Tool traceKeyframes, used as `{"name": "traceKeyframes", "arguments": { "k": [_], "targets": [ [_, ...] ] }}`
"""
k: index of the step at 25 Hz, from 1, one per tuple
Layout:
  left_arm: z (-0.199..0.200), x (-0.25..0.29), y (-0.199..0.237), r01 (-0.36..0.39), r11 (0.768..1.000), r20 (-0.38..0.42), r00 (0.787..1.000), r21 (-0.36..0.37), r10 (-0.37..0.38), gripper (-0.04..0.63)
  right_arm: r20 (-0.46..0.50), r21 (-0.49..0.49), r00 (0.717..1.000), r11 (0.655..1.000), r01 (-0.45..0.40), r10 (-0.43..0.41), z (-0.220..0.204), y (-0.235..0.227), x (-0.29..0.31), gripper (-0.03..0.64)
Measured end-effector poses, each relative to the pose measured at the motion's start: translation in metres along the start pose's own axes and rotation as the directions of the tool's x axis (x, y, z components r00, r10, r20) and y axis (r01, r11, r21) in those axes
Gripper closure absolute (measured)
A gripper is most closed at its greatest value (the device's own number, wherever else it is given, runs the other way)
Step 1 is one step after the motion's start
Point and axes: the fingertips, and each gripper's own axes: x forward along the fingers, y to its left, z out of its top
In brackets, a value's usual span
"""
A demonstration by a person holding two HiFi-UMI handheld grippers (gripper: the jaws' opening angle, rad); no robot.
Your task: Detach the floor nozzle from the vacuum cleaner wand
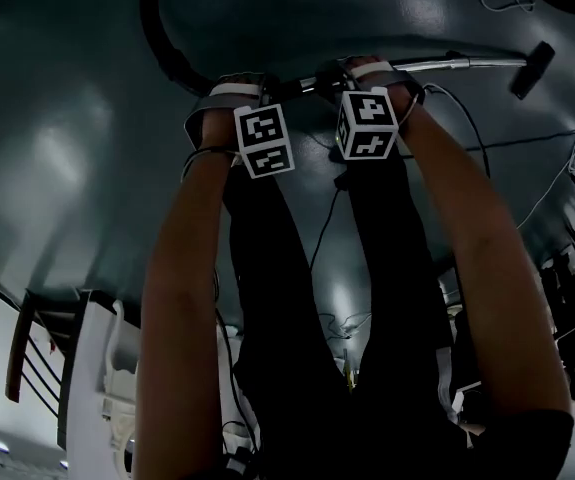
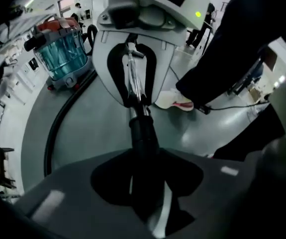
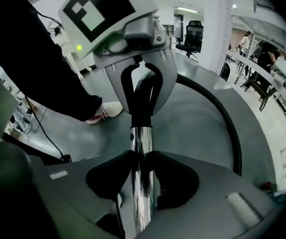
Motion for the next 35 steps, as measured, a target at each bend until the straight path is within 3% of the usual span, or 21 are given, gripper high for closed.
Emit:
{"name": "traceKeyframes", "arguments": {
  "k": [11,22,28,32,35],
  "targets": [
    [0.055,-0.097,-0.023,0.226,0.963,0.089,0.973,-0.149,-0.215,0.442,0.066,-0.047,0.998,0.999,-0.01,0.013,0.014,0.024,-0.089,0.459],
    [0.077,-0.157,-0.007,0.197,0.968,0.138,0.975,-0.156,-0.176,0.442,0.068,-0.085,0.998,0.996,0.005,0.0,0.023,0.015,-0.129,0.444],
    [0.079,-0.18,-0.005,0.25,0.948,0.145,0.964,-0.197,-0.224,0.44,0.056,-0.048,0.997,0.998,-0.042,0.044,0.033,0.014,-0.146,0.448],
    [0.087,-0.187,0.003,0.242,0.951,0.138,0.966,-0.19,-0.219,0.439,0.051,-0.038,0.998,0.999,-0.025,0.027,0.029,0.008,-0.156,0.448],
    [0.089,-0.188,0.004,0.267,0.939,0.118,0.962,-0.215,-0.247,0.44,0.053,-0.037,0.998,0.999,-0.02,0.022,0.028,0.007,-0.159,0.449]
  ]
}}
